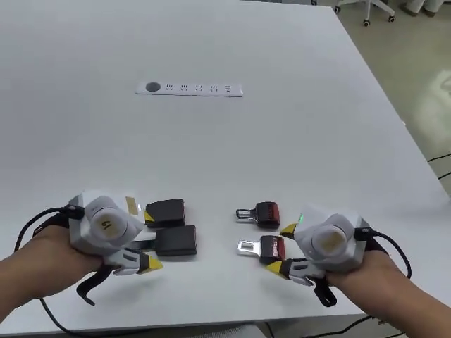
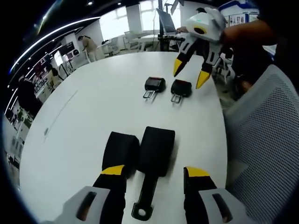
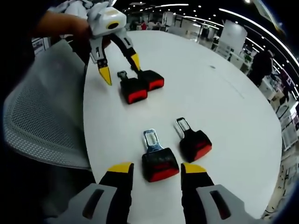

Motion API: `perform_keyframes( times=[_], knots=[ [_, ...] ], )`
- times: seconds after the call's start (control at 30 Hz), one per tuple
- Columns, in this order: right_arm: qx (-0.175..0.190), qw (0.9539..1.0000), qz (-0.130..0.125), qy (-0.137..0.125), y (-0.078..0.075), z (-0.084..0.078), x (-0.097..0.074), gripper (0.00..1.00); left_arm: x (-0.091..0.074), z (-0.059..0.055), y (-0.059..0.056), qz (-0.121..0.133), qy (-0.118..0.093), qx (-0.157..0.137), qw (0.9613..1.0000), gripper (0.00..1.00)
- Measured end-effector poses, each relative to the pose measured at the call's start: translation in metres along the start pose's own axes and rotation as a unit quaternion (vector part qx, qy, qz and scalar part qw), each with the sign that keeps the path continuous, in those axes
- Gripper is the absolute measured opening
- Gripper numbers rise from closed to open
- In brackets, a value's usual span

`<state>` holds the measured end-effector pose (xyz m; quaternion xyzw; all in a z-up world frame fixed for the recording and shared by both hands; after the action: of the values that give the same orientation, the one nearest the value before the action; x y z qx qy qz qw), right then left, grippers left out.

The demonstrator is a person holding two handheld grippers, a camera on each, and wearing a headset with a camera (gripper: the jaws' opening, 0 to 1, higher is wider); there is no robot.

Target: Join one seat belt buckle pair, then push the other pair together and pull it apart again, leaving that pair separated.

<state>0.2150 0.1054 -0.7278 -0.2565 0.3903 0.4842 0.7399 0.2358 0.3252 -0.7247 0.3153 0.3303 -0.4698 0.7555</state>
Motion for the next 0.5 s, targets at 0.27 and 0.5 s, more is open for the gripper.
perform_keyframes(
  times=[0.27, 0.5],
  knots=[
    [-0.024, 0.9993, 0.014, 0.023, -0.008, -0.001, 0.005, 0.39, 0.012, 0.005, 0.006, -0.01, -0.002, 0.014, 0.9999, 0.48],
    [-0.025, 0.9988, 0.031, 0.028, -0.014, -0.002, 0.008, 0.34, 0.018, 0.013, 0.009, -0.025, -0.006, 0.014, 0.9996, 0.46]
  ],
)
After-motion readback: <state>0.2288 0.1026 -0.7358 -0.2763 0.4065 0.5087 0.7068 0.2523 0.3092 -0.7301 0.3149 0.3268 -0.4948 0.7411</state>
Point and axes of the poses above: the centre of the closed fingertips' face, and the gripper's own axes: x roughly forward along the fingers, y roughly to its left, z roughly out of its top, the point moved 3 cm from there along -x, roughly backward along the fingers, and after that the axes turned 7 degrees about z, right-handed, at the moved point
